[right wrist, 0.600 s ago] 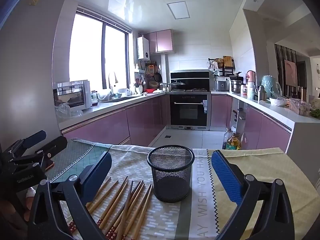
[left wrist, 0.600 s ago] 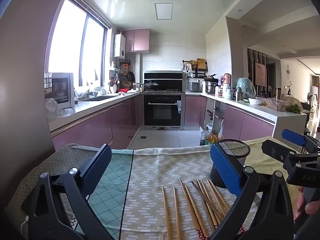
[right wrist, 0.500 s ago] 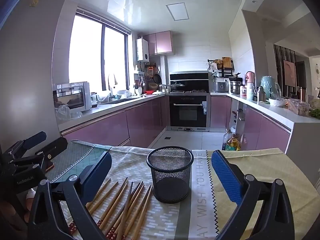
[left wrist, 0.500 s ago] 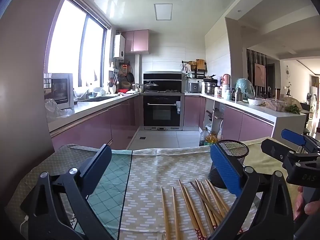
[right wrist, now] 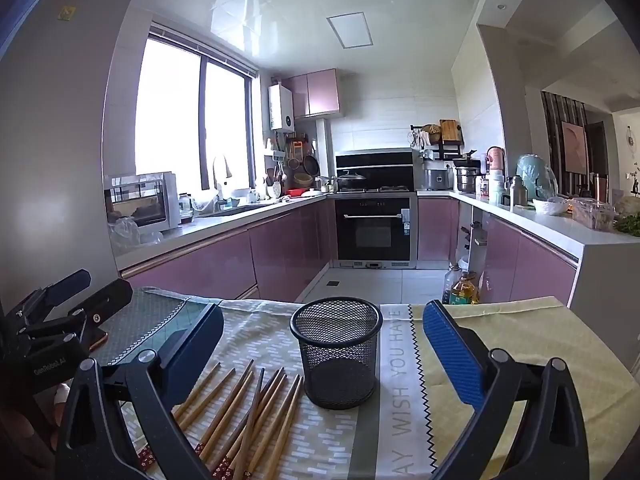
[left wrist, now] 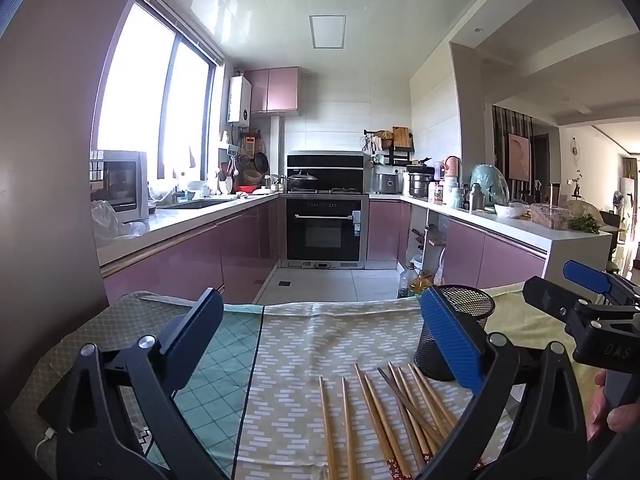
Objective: Organize utensils
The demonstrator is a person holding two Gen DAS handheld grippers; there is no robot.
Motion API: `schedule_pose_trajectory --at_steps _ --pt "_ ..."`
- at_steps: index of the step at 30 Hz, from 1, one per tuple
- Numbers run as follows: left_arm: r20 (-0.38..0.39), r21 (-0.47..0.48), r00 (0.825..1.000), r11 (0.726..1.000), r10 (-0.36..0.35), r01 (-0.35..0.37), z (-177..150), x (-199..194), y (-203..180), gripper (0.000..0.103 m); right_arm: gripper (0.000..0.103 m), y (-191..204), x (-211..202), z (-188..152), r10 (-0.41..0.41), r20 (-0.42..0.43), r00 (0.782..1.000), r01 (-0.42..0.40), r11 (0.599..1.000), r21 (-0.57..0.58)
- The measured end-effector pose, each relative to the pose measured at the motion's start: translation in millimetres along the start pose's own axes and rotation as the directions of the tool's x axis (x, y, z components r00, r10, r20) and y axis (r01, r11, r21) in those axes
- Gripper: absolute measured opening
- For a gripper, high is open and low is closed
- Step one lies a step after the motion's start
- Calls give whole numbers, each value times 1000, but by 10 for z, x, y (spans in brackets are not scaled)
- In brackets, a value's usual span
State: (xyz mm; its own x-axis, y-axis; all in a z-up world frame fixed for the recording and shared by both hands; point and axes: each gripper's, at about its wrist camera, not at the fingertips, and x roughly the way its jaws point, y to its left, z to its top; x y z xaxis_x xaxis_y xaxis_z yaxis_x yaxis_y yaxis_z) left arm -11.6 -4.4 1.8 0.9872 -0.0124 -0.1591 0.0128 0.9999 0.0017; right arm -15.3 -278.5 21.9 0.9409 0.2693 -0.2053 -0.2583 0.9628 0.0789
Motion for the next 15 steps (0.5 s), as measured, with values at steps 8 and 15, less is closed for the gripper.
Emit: schedule_pose_trajectory --at_steps 8,15 --pt "2 -4 1000 1000 0 0 -9 14 -2 97 97 -2 -9 -25 -1 1 1000 1 1000 8" --pt "3 -4 1000 1000 -2 2 -2 26 -2 97 97 16 8 -43 -1 2 1000 1 1000 9"
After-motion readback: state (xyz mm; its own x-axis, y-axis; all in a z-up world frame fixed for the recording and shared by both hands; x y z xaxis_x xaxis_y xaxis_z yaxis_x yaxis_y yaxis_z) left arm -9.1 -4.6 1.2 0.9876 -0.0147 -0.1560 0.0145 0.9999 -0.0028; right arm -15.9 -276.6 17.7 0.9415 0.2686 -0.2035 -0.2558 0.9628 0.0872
